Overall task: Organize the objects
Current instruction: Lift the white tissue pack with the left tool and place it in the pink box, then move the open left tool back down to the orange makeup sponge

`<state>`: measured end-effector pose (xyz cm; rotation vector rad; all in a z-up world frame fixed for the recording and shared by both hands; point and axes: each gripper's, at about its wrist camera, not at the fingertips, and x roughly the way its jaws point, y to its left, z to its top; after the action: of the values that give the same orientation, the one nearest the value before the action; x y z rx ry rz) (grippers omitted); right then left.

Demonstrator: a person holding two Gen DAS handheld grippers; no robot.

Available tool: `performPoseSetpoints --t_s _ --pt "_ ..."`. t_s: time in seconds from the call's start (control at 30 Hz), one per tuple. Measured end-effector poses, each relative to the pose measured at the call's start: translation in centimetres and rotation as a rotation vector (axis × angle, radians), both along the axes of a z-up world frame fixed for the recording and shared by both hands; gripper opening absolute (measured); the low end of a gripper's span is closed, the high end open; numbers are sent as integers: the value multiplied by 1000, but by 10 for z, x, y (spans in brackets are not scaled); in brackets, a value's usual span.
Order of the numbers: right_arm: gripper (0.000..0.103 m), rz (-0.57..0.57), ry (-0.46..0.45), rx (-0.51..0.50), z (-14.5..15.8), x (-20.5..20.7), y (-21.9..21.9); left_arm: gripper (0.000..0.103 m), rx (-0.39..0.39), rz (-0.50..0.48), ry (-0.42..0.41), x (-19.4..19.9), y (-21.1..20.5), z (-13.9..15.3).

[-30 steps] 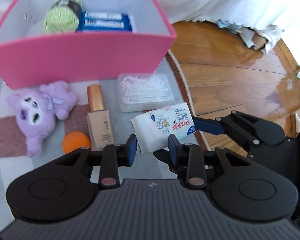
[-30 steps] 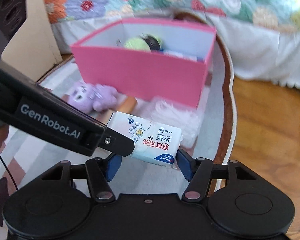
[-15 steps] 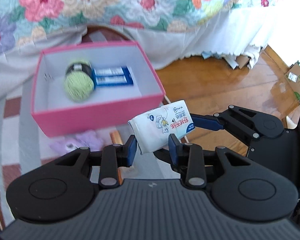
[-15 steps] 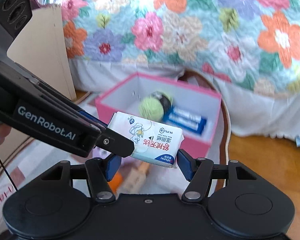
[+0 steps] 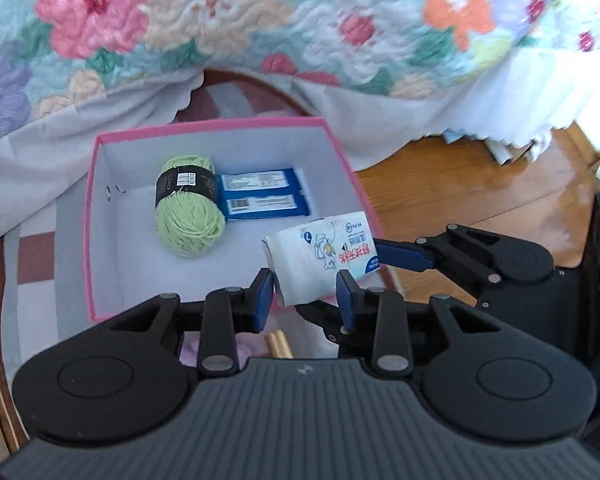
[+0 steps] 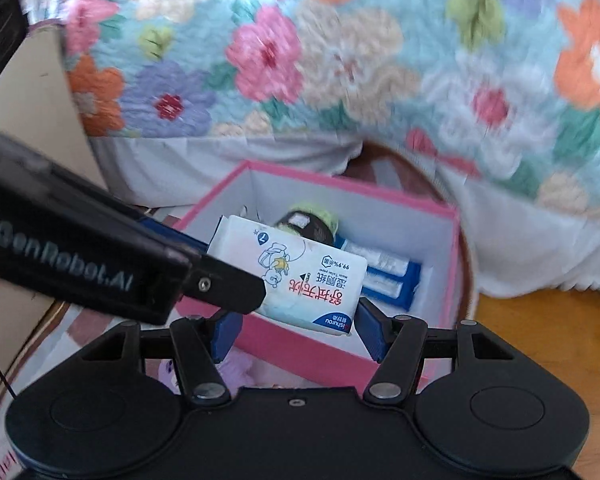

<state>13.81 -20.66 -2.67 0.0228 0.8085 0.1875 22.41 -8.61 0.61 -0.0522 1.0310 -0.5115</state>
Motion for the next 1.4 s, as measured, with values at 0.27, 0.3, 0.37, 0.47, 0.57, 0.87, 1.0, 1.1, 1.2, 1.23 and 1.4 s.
performPoseSetpoints --t_s 0.27,0.3,0.37,0.47,0.57,0.87,1.0,1.1,1.2,1.23,1.4 --pt "66 -83 211 48 -61 72 -17 32 -40 55 121 64 -7 -60" --pt "66 -82 228 37 -65 77 -17 32 -53 63 139 71 -6 -66" --pt "66 -69 255 2 -70 87 -16 32 -68 79 167 81 -4 -77" --pt "66 -69 289 -3 -77 99 -19 32 -86 103 198 93 -2 -93" --pt "66 -86 316 -7 -86 109 -24 32 -101 114 205 100 -5 -103" --pt "66 -69 319 -103 -100 117 -16 40 -46 124 177 104 -14 -112" --pt "67 -53 282 -87 -87 104 -16 43 -18 96 135 95 -12 -94" --pt "67 -42 228 -71 -65 84 -18 43 -9 65 137 84 -6 -77" --pt "67 -21 199 -22 -36 63 -20 47 6 48 122 68 1 -56" --pt "67 -12 190 -3 -24 55 -20 47 5 43 116 63 4 -48" --pt "68 31 127 -13 23 20 -12 50 34 16 77 33 15 -3"
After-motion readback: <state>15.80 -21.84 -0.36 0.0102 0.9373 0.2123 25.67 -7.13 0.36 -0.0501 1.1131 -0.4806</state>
